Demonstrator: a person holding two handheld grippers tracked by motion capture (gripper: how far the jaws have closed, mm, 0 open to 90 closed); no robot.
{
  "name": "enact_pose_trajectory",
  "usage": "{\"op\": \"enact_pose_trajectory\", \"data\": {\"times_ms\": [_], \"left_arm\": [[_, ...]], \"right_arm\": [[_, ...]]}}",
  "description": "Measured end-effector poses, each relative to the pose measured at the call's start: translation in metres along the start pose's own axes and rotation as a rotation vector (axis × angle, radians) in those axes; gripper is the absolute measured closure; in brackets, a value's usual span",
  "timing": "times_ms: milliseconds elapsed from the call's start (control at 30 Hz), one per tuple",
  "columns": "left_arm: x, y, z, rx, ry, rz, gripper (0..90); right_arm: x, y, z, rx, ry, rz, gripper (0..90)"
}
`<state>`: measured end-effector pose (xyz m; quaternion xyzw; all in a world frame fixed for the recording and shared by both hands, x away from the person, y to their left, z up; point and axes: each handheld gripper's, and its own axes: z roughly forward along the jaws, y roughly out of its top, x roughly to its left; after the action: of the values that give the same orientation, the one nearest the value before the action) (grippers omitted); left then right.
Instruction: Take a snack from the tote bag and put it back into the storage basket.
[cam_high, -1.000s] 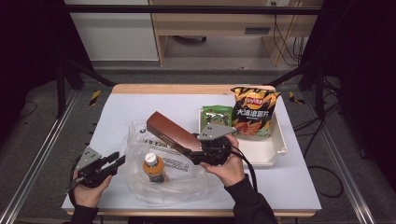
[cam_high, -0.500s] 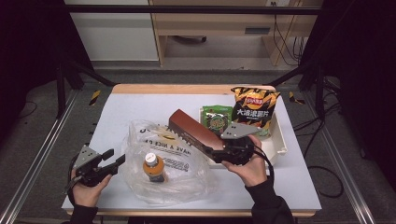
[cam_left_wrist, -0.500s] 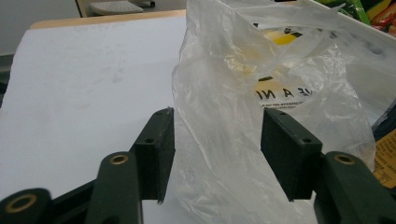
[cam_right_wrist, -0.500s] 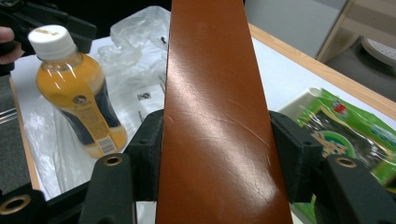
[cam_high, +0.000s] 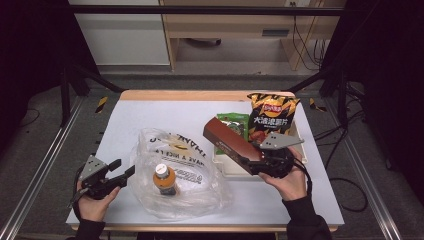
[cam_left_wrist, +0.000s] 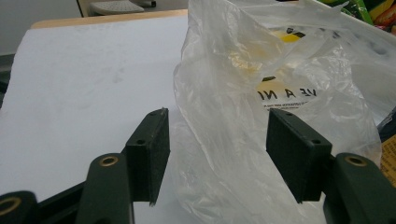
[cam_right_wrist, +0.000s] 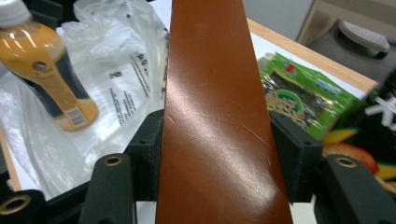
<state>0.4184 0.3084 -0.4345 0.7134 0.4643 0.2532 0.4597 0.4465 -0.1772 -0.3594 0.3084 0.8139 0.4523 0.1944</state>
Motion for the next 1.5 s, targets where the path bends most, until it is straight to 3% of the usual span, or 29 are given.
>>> {"op": "enact_pose_trajectory", "data": {"times_ms": [333,633,1200,1500], "left_arm": [[0.0,0.0,0.001,0.004,-0.002,0.002,39.6],[-0.001,0.0,0.001,0.006,-0.001,0.004,39.7],[-0.002,-0.001,0.003,0.015,-0.004,0.009,39.7],[-0.002,-0.002,0.005,0.022,-0.007,0.008,39.7]], "right_arm": [[-0.021,-0.026,-0.006,0.033,-0.041,0.052,43.7],[-0.031,-0.05,-0.004,0.066,-0.053,0.077,43.7],[-0.026,-0.073,0.012,0.18,-0.003,0.053,43.6],[-0.023,-0.072,0.014,0.2,0.034,0.049,43.5]]}}
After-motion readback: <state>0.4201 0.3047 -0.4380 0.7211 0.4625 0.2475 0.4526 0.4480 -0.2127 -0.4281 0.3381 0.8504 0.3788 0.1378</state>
